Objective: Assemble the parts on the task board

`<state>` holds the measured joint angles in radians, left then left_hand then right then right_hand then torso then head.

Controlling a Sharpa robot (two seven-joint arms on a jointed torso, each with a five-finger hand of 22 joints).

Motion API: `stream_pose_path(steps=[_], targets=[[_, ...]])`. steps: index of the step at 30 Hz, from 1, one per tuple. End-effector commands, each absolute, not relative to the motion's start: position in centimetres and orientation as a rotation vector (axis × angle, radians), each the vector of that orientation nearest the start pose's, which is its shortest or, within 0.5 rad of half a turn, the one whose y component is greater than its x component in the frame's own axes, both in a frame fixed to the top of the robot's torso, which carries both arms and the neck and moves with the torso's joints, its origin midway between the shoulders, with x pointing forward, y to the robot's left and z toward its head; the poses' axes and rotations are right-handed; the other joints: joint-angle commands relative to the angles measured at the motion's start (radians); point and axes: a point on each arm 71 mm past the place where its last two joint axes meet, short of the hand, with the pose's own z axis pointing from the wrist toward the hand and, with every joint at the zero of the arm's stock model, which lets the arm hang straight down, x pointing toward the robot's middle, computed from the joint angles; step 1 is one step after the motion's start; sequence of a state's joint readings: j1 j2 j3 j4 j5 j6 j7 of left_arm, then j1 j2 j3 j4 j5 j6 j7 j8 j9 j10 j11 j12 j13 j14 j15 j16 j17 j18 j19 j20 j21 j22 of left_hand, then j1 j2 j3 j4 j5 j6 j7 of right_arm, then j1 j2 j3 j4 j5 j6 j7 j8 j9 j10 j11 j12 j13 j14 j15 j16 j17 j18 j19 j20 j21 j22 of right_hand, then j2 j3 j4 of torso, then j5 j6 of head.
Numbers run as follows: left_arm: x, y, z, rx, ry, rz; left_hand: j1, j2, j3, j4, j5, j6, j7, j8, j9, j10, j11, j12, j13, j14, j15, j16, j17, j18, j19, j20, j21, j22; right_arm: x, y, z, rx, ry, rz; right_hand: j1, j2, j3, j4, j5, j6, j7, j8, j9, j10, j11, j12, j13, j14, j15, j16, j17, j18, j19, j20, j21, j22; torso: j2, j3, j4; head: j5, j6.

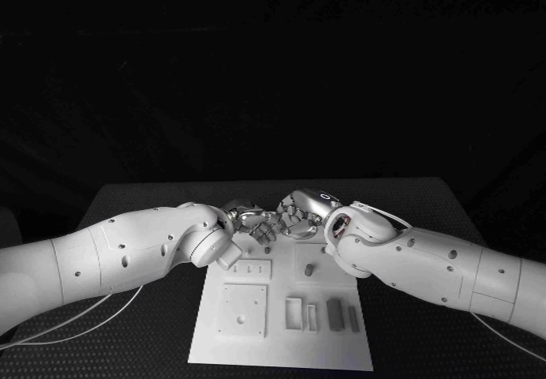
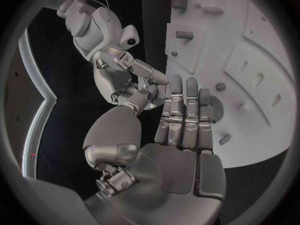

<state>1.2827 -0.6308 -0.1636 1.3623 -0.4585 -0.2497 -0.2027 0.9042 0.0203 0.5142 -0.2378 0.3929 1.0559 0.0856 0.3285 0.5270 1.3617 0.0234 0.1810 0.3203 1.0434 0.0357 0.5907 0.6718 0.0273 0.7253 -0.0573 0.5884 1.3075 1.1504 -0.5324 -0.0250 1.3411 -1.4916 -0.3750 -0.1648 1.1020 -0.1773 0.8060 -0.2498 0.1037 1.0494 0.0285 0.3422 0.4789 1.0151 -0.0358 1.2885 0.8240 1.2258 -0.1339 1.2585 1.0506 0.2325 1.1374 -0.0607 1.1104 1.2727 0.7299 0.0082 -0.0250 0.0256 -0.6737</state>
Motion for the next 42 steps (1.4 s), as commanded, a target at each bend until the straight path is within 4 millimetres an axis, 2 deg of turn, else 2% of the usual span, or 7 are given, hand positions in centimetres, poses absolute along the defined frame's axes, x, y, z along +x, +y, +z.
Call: stream_pose_path(steps=[1,11,20,23,31,38,42], targets=[[50.7,14.7,-22.0,-0.772,2.067,-0.990,0.007,0.016,0.008,-0.004,-0.007,0.012,-0.003,0.006,0.004,0.010,-0.002,0.007,0.002,0.006,-0.002,0.006,0.002,-0.009,0.000,-0.006,0.003,0.011,49.9,-9.1,-20.8,-0.172,1.648,0.742,-0.003,0.004,0.006,-0.003,0.010,0.048,0.043,0.026,0.091,0.009,-0.001,-0.006,0.001,0.003,-0.004,-0.007,-0.001,0.029,0.006,-0.001,0.004,-0.001,0.000,0.0000,0.0003,0.001,-0.001],[50.9,15.1,-22.0,-0.816,2.038,-0.981,-0.008,0.047,0.003,-0.002,0.003,0.031,-0.010,0.017,0.020,0.025,-0.009,0.018,0.011,0.012,-0.005,0.016,0.003,-0.019,-0.013,-0.008,0.003,0.014,50.1,-9.5,-21.1,-0.159,1.676,0.729,-0.046,-0.044,-0.046,0.012,0.045,-0.036,0.069,-0.027,0.082,-0.035,0.025,-0.034,-0.001,-0.027,0.017,-0.027,-0.003,0.029,-0.020,0.005,-0.012,-0.008,-0.001,-0.0002,-0.0008,0.003,-0.002],[50.8,15.2,-22.1,-0.810,2.060,-0.982,-0.012,0.057,0.002,-0.007,-0.007,0.035,-0.010,0.020,0.030,0.030,-0.011,0.024,0.015,0.016,-0.009,0.025,0.006,-0.023,-0.017,-0.011,0.006,0.016,50.5,-10.4,-21.2,-0.133,1.674,0.723,-0.076,-0.059,-0.112,0.023,0.057,-0.069,0.086,-0.050,0.075,-0.062,0.041,-0.046,-0.007,-0.050,0.033,-0.036,-0.003,0.029,-0.042,0.014,-0.025,-0.011,0.000,-0.0003,0.0007,0.001,-0.002],[50.8,15.3,-22.2,-0.797,2.078,-0.994,-0.012,0.058,0.003,-0.009,-0.008,0.034,-0.011,0.021,0.032,0.030,-0.012,0.025,0.016,0.016,-0.009,0.026,0.006,-0.024,-0.020,-0.012,0.006,0.016,50.7,-10.9,-21.2,-0.104,1.667,0.735,-0.088,-0.072,-0.155,0.022,0.040,-0.178,0.123,-0.113,0.043,-0.088,0.075,-0.050,-0.008,-0.068,0.065,-0.041,-0.003,0.029,-0.059,0.021,-0.036,-0.014,-0.001,-0.0003,-0.0004,0.003,-0.002],[50.8,15.6,-22.3,-0.767,2.107,-0.978,-0.011,0.060,0.004,-0.014,-0.008,0.033,-0.011,0.020,0.036,0.028,-0.012,0.025,0.017,0.015,-0.010,0.027,0.006,-0.027,-0.024,-0.012,0.006,0.017,51.4,-13.2,-21.1,-0.001,1.622,0.783,-0.133,-0.099,-0.235,0.054,0.062,-0.257,0.158,-0.151,0.020,-0.139,0.109,-0.057,-0.021,-0.107,0.099,-0.051,-0.006,0.029,-0.096,0.045,-0.058,-0.019,-0.001,0.0006,-0.0001,0.004,-0.002],[51.1,16.9,-22.2,-0.613,2.110,-0.911,-0.006,0.055,0.006,-0.027,-0.008,0.034,-0.012,0.021,0.043,0.030,-0.012,0.028,0.019,0.014,-0.011,0.030,0.006,-0.027,-0.027,-0.014,0.010,0.019,52.3,-16.9,-21.0,0.190,1.630,0.883,-0.171,-0.079,-0.288,0.082,0.113,-0.251,0.155,-0.140,0.023,-0.146,0.107,-0.047,-0.031,-0.114,0.096,-0.046,-0.008,0.029,-0.104,0.047,-0.061,-0.018,0.000,0.0009,-0.0014,0.015,-0.006],[50.9,17.7,-22.3,-0.575,2.117,-0.842,-0.005,0.053,0.006,-0.031,-0.006,0.036,-0.012,0.022,0.048,0.033,-0.014,0.031,0.022,0.019,-0.013,0.035,0.006,-0.027,-0.022,-0.016,0.015,0.019,53.4,-18.5,-19.8,0.214,1.620,0.871,-0.190,-0.057,-0.316,0.086,0.145,-0.254,0.158,-0.137,0.023,-0.179,0.111,-0.061,-0.047,-0.152,0.102,-0.069,-0.021,0.028,-0.146,0.058,-0.086,-0.023,0.000,0.0028,-0.0024,0.003,-0.012]])
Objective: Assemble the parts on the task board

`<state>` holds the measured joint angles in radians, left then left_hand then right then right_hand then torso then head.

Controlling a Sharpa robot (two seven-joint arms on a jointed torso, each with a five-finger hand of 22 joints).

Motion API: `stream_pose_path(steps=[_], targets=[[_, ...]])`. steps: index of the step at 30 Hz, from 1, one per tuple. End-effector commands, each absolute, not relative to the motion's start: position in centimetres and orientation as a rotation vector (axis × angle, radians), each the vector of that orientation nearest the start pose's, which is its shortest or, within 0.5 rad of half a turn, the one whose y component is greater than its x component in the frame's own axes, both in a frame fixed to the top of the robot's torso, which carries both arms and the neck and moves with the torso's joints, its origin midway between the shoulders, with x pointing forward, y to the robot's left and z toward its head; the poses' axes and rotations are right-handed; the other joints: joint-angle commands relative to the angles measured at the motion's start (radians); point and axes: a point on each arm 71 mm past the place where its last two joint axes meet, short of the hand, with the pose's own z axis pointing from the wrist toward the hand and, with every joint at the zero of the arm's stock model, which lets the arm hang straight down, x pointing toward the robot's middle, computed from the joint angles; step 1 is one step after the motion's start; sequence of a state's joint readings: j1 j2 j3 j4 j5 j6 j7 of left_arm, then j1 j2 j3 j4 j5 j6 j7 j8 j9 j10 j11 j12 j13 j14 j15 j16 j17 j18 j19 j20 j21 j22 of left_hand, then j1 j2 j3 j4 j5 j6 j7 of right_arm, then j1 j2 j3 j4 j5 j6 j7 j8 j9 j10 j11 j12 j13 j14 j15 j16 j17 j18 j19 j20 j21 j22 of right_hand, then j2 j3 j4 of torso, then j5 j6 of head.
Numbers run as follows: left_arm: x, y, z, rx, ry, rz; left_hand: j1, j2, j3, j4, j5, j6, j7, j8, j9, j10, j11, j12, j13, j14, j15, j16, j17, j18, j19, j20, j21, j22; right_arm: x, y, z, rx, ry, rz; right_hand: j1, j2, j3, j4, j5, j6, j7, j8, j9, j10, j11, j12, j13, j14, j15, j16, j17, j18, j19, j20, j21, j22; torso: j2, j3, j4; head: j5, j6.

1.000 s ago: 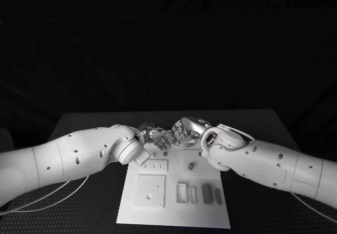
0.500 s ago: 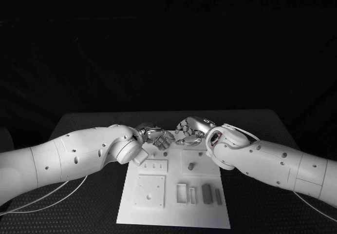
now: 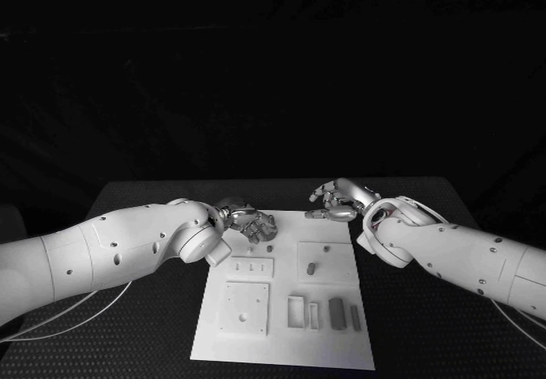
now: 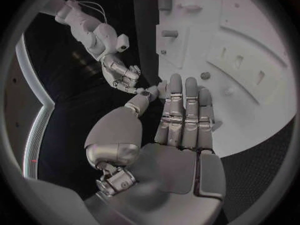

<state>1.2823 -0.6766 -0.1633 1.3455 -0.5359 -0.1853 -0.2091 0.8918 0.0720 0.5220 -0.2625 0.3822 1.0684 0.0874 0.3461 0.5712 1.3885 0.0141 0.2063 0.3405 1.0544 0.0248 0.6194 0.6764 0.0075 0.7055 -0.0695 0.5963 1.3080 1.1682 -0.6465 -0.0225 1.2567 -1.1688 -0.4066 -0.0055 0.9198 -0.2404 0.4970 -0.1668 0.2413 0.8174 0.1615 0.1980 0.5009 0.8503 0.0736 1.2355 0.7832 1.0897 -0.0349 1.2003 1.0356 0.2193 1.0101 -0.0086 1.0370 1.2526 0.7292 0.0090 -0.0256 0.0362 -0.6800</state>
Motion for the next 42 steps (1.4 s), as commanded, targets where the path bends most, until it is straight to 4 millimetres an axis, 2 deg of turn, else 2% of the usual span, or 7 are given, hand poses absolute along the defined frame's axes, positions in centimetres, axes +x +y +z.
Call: stream_pose_path(steps=[1,8,10,11,18,30,42], targets=[[50.8,17.8,-22.3,-0.559,2.129,-0.825,0.007,0.001,-0.001,-0.006,0.005,0.024,-0.014,0.004,0.005,0.008,-0.005,0.007,0.002,0.010,-0.003,0.007,0.002,-0.007,0.001,-0.005,0.009,0.019,53.7,-19.0,-19.5,0.228,1.614,0.870,-0.008,0.008,-0.009,0.004,0.009,-0.021,0.025,0.009,0.001,-0.017,0.002,-0.009,-0.008,-0.021,0.002,-0.014,-0.008,0.042,-0.025,0.009,-0.017,-0.003,0.000,0.0024,-0.0017,-0.007,-0.007],[50.4,18.3,-22.2,-0.450,2.160,-0.695,0.007,-0.009,-0.001,-0.006,0.002,0.026,-0.016,0.005,0.011,0.012,-0.007,0.010,0.005,0.018,-0.007,0.011,0.001,-0.007,0.008,-0.009,0.014,0.018,55.7,-21.4,-18.0,0.412,1.571,0.942,-0.003,0.055,0.014,0.002,0.007,0.001,0.027,0.031,0.000,-0.021,0.006,-0.191,-0.179,-0.092,0.014,-0.218,-0.166,0.028,-0.138,0.076,-0.187,-0.092,0.001,0.0023,-0.0005,-0.006,-0.019],[50.2,18.4,-22.2,-0.447,2.166,-0.640,0.009,-0.012,0.001,-0.006,0.003,0.028,-0.017,0.005,0.013,0.014,-0.008,0.011,0.005,0.021,-0.009,0.013,0.000,-0.007,0.009,-0.011,0.016,0.017,56.2,-21.9,-17.7,0.483,1.574,0.990,-0.012,0.070,0.036,-0.015,0.011,0.003,0.050,0.038,-0.003,-0.031,0.029,-0.378,-0.326,-0.160,0.068,-0.404,-0.284,0.005,-0.240,0.123,-0.350,-0.190,0.001,0.0017,0.0011,-0.004,-0.024],[50.2,18.5,-22.2,-0.455,2.168,-0.621,0.009,-0.013,0.001,-0.006,0.003,0.028,-0.017,0.005,0.013,0.015,-0.008,0.012,0.006,0.022,-0.009,0.013,0.000,-0.007,0.009,-0.011,0.016,0.017,56.3,-22.1,-17.6,0.510,1.572,1.011,-0.014,0.074,0.040,-0.022,0.011,0.001,0.041,0.040,-0.004,-0.028,0.038,-0.442,-0.377,-0.171,0.090,-0.463,-0.320,0.000,-0.261,0.138,-0.395,-0.221,0.001,0.0022,0.0021,-0.003,-0.024],[49.6,18.8,-22.1,-0.395,2.210,-0.500,0.012,-0.013,0.003,-0.007,0.004,0.030,-0.018,0.005,0.015,0.017,-0.009,0.013,0.007,0.025,-0.010,0.015,0.000,-0.007,0.009,-0.012,0.017,0.017,57.7,-23.4,-17.1,0.638,1.544,1.073,-0.016,0.103,0.018,-0.046,0.041,-0.039,0.038,0.045,-0.021,0.004,0.084,-0.753,-0.634,-0.245,0.182,-0.766,-0.500,-0.021,-0.387,0.204,-0.603,-0.352,-0.001,0.0039,0.0032,0.001,-0.039],[48.4,18.5,-23.3,-0.304,2.238,-0.426,0.015,-0.015,0.006,-0.011,0.008,0.034,-0.020,0.005,0.018,0.022,-0.011,0.016,0.009,0.028,-0.012,0.020,0.001,-0.007,0.005,-0.012,0.018,0.018,59.1,-25.1,-17.1,0.674,1.494,1.027,-0.003,0.116,-0.010,-0.042,0.059,-0.062,0.038,0.057,-0.034,0.064,0.091,-0.920,-0.717,-0.270,0.195,-0.847,-0.590,-0.035,-0.453,0.221,-0.681,-0.370,-0.002,0.0017,0.0024,0.002,-0.053],[48.0,18.2,-24.4,-0.270,2.246,-0.400,0.015,-0.015,0.006,-0.010,0.008,0.035,-0.020,0.005,0.018,0.023,-0.012,0.017,0.009,0.029,-0.013,0.021,0.001,-0.007,0.004,-0.012,0.019,0.018,59.3,-24.3,-17.2,0.640,1.516,1.037,0.008,0.120,-0.028,-0.024,0.058,-0.086,0.024,0.063,-0.046,0.061,0.102,-1.045,-0.716,-0.323,0.213,-0.893,-0.630,-0.086,-0.576,0.226,-0.731,-0.331,0.001,0.0008,0.0036,0.004,-0.058]])
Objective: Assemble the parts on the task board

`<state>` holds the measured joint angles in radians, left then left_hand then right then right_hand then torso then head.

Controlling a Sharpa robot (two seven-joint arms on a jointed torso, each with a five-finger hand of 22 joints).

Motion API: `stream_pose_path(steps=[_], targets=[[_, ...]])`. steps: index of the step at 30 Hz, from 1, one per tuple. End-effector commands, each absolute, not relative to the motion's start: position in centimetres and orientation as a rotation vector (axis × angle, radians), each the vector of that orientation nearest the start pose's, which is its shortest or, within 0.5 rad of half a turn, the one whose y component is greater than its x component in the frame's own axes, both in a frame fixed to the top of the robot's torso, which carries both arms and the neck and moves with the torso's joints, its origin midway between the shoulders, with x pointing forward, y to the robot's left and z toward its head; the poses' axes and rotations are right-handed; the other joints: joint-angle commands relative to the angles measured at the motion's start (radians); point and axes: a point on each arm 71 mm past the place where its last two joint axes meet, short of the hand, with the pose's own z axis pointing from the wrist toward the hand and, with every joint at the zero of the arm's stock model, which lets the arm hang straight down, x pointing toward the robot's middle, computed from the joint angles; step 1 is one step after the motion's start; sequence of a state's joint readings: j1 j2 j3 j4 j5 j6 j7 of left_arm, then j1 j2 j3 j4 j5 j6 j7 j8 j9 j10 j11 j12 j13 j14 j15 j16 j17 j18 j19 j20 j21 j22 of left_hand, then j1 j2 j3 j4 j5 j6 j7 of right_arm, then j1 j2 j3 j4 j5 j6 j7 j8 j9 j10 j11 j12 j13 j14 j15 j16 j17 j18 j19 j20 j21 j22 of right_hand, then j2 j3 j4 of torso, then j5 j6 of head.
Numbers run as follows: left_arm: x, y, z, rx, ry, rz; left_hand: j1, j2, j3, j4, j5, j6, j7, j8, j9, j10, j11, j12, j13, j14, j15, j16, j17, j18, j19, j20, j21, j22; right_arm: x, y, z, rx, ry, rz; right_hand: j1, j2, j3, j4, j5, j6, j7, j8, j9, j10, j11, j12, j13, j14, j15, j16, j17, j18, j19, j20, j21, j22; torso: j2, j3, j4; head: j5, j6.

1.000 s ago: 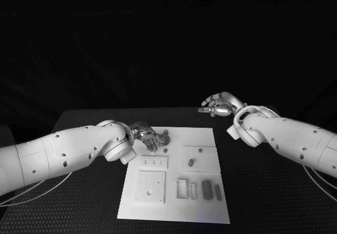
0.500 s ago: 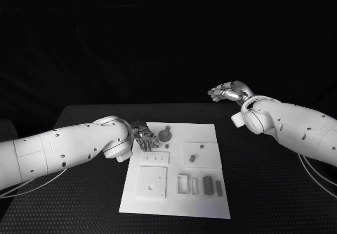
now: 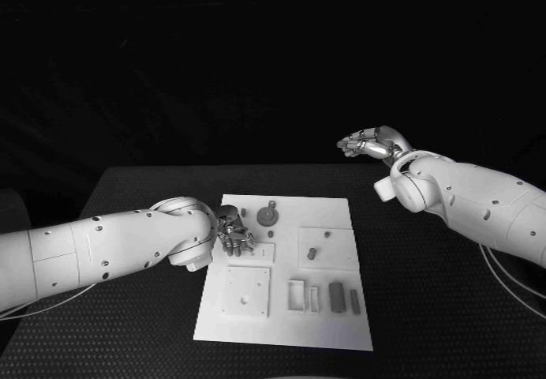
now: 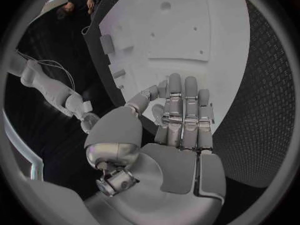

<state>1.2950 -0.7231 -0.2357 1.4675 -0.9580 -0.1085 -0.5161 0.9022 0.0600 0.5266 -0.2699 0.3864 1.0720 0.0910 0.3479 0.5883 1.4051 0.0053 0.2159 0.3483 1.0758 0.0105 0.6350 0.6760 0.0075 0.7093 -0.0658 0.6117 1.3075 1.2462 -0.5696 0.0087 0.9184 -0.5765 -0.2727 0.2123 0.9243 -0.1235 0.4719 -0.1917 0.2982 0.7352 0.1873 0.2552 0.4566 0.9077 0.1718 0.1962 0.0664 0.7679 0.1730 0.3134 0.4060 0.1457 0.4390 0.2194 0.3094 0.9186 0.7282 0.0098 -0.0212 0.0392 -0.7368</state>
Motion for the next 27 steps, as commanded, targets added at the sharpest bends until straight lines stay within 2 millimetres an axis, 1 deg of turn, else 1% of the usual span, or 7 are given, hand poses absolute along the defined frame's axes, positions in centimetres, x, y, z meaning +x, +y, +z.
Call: stream_pose_path(steps=[1,12,15,16,18,24,27], targets=[[48.0,18.1,-24.5,-0.263,2.245,-0.397,0.004,-0.003,0.001,-0.003,0.004,0.032,-0.024,0.003,0.002,0.006,-0.003,0.007,0.001,0.008,0.002,0.006,0.001,-0.007,0.000,-0.016,0.004,0.018,59.3,-24.2,-17.2,0.639,1.518,1.039,0.004,0.003,-0.004,0.001,0.001,-0.004,-0.002,0.005,-0.001,0.004,0.004,-0.007,0.001,-0.001,0.005,-0.007,-0.001,-0.012,-0.005,-0.002,-0.003,0.004,0.002,0.0000,-0.0012,0.001,-0.002],[48.2,17.7,-24.4,-0.212,2.205,-0.379,0.001,0.001,0.002,0.001,-0.002,0.030,-0.023,-0.001,0.002,0.004,-0.002,0.006,0.002,0.006,0.002,0.007,0.001,-0.007,-0.001,-0.015,0.006,0.018,59.1,-23.3,-17.2,0.630,1.532,1.062,0.006,0.004,-0.007,0.002,-0.001,-0.009,0.005,0.006,-0.004,0.014,0.011,-0.025,0.001,0.003,0.013,-0.008,-0.004,-0.018,-0.013,-0.004,-0.004,0.018,0.002,0.0002,-0.0016,-0.005,-0.001],[48.2,17.5,-24.5,-0.207,2.210,-0.383,0.001,0.001,0.002,0.001,-0.002,0.030,-0.022,-0.001,0.002,0.004,-0.002,0.006,0.002,0.005,0.002,0.007,0.001,-0.007,-0.001,-0.015,0.006,0.018,59.1,-23.1,-17.2,0.630,1.534,1.064,0.007,0.004,-0.007,0.003,-0.001,-0.011,0.007,0.007,-0.005,0.016,0.013,-0.031,0.001,0.006,0.016,-0.007,-0.005,-0.020,-0.017,-0.004,-0.005,0.022,0.002,0.0002,-0.0021,-0.004,-0.002],[48.1,17.5,-24.6,-0.208,2.211,-0.384,0.001,0.001,0.002,0.001,-0.002,0.030,-0.022,-0.001,0.002,0.004,-0.002,0.006,0.002,0.005,0.002,0.007,0.001,-0.007,-0.001,-0.015,0.006,0.018,59.1,-23.0,-17.3,0.630,1.536,1.065,0.009,0.003,-0.008,0.003,-0.002,-0.012,0.011,0.007,-0.006,0.021,0.018,-0.037,0.001,0.015,0.022,-0.004,-0.005,-0.022,-0.018,-0.005,-0.004,0.029,0.002,0.0001,-0.0021,-0.004,-0.002],[48.1,17.4,-24.8,-0.210,2.212,-0.384,0.001,0.001,0.002,0.001,-0.002,0.030,-0.022,-0.001,0.002,0.004,-0.002,0.006,0.002,0.005,0.002,0.007,0.001,-0.007,-0.001,-0.015,0.006,0.018,59.1,-22.8,-17.3,0.629,1.538,1.068,0.011,0.001,-0.008,0.003,-0.004,-0.017,0.022,0.007,-0.008,0.028,0.027,-0.044,0.002,0.021,0.023,-0.002,-0.005,-0.023,-0.018,-0.006,-0.002,0.036,0.002,0.0003,-0.0019,-0.003,-0.002],[48.0,17.2,-25.2,-0.190,2.207,-0.367,0.002,0.001,0.002,0.000,-0.002,0.030,-0.022,-0.002,0.002,0.003,-0.002,0.006,0.002,0.004,0.003,0.007,0.000,-0.007,-0.003,-0.015,0.006,0.018,59.0,-22.7,-17.2,0.624,1.542,1.078,0.010,0.001,-0.009,0.005,-0.007,-0.017,0.024,0.007,-0.009,0.031,0.029,-0.049,0.001,0.021,0.023,-0.003,-0.007,-0.024,-0.020,-0.006,-0.003,0.040,0.001,0.0006,-0.0002,-0.001,-0.008],[47.9,17.1,-25.4,-0.188,2.215,-0.365,0.002,0.001,0.003,-0.001,-0.001,0.030,-0.022,-0.002,0.003,0.003,-0.002,0.006,0.002,0.004,0.003,0.007,0.000,-0.007,-0.004,-0.015,0.006,0.019,59.0,-22.7,-17.2,0.625,1.543,1.077,0.010,0.002,-0.009,0.005,-0.008,-0.018,0.025,0.008,-0.009,0.032,0.029,-0.051,0.001,0.020,0.023,-0.003,-0.008,-0.025,-0.021,-0.007,-0.004,0.042,0.001,0.0006,-0.0014,0.001,-0.010]])
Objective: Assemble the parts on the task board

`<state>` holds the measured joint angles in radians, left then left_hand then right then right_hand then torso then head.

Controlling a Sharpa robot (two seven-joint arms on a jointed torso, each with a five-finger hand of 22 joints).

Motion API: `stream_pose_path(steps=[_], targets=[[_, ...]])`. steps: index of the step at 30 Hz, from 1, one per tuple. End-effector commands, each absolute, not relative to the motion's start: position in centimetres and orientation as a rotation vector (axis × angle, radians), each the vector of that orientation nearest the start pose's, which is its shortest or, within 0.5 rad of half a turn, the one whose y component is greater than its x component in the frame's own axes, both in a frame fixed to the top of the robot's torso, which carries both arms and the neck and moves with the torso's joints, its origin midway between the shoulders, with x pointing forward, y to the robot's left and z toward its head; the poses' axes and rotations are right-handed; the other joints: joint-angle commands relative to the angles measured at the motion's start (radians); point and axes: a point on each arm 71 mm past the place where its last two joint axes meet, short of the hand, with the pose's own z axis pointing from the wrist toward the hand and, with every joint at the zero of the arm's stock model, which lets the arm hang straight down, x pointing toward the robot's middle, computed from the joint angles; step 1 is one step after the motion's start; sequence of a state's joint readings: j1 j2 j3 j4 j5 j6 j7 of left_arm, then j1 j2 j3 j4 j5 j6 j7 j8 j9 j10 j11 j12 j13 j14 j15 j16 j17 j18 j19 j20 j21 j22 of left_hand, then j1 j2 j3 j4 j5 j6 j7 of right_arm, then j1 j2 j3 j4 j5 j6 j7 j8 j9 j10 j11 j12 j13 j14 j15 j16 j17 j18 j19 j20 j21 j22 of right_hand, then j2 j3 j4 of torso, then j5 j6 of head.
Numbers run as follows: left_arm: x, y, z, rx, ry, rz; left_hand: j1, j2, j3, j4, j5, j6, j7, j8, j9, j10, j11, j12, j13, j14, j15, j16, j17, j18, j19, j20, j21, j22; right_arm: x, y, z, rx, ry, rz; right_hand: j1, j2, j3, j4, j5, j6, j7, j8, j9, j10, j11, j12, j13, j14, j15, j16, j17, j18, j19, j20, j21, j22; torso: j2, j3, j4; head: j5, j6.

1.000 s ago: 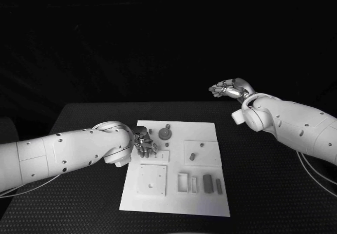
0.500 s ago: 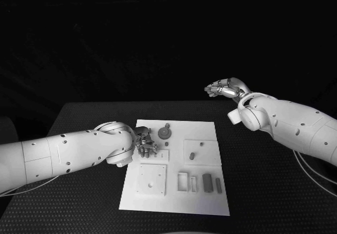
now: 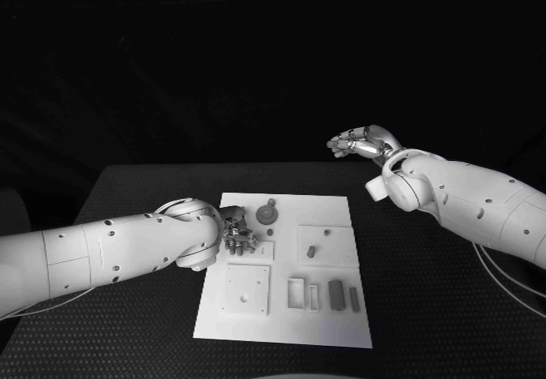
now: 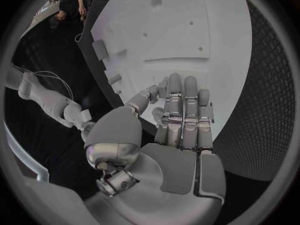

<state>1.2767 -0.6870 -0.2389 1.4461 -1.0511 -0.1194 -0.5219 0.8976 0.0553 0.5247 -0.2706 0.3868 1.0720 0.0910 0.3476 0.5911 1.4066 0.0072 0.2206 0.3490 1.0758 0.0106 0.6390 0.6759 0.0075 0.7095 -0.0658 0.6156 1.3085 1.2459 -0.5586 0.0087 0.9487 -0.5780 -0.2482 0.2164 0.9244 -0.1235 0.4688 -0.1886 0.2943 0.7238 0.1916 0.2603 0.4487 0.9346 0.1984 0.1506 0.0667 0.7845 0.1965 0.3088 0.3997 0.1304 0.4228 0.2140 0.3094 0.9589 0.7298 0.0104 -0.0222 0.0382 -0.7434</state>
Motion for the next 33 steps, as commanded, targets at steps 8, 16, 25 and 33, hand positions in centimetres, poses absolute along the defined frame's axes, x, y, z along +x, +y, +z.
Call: stream_pose_path(steps=[8,16,25,33], targets=[[47.94,17.28,-25.48,-0.190,2.219,-0.358,0.006,0.006,0.005,-0.001,0.002,0.032,-0.023,-0.002,0.001,0.002,-0.004,0.002,0.002,0.004,0.003,0.004,0.000,-0.007,-0.005,-0.015,0.003,0.018,58.94,-22.73,-17.26,0.624,1.546,1.078,0.009,0.001,-0.007,0.002,-0.006,-0.007,0.021,0.003,-0.001,0.006,0.003,-0.008,0.001,0.004,0.000,0.001,-0.002,-0.010,-0.006,-0.002,-0.004,0.003,-0.001,0.0002,-0.0015,0.003,0.000],[47.85,17.39,-25.55,-0.183,2.231,-0.356,0.006,0.006,0.006,-0.002,0.005,0.032,-0.023,-0.003,0.001,0.002,-0.005,0.003,0.002,0.004,0.003,0.005,0.000,-0.007,-0.006,-0.014,0.004,0.018,58.94,-22.73,-17.28,0.625,1.549,1.079,0.009,0.001,-0.008,0.002,-0.007,-0.007,0.022,0.003,-0.002,0.007,0.003,-0.011,0.001,0.003,0.000,0.000,-0.003,-0.011,-0.007,-0.002,-0.005,0.005,0.000,-0.0005,-0.0003,0.001,-0.003],[47.71,17.45,-25.68,-0.167,2.256,-0.350,0.007,0.005,0.006,-0.005,0.010,0.034,-0.024,-0.003,0.002,0.002,-0.005,0.003,0.003,0.002,0.003,0.006,0.000,-0.007,-0.010,-0.014,0.004,0.018,58.95,-22.65,-17.35,0.625,1.553,1.080,0.008,0.001,-0.009,0.002,-0.010,-0.007,0.022,0.004,-0.002,0.008,0.002,-0.015,0.001,0.002,0.000,-0.001,-0.004,-0.012,-0.008,-0.002,-0.006,0.008,0.000,-0.0004,-0.0009,0.000,-0.004],[47.65,17.57,-25.72,-0.172,2.260,-0.350,0.006,0.006,0.006,-0.006,0.012,0.035,-0.024,-0.004,0.003,0.003,-0.005,0.004,0.003,0.001,0.003,0.007,0.000,-0.007,-0.013,-0.013,0.004,0.018,58.96,-22.62,-17.51,0.626,1.556,1.080,0.009,0.002,-0.009,0.002,-0.011,-0.008,0.022,0.005,-0.003,0.009,0.002,-0.017,0.001,0.001,0.000,-0.002,-0.005,-0.013,-0.009,-0.002,-0.007,0.010,-0.001,-0.0003,0.0005,0.001,-0.007]])
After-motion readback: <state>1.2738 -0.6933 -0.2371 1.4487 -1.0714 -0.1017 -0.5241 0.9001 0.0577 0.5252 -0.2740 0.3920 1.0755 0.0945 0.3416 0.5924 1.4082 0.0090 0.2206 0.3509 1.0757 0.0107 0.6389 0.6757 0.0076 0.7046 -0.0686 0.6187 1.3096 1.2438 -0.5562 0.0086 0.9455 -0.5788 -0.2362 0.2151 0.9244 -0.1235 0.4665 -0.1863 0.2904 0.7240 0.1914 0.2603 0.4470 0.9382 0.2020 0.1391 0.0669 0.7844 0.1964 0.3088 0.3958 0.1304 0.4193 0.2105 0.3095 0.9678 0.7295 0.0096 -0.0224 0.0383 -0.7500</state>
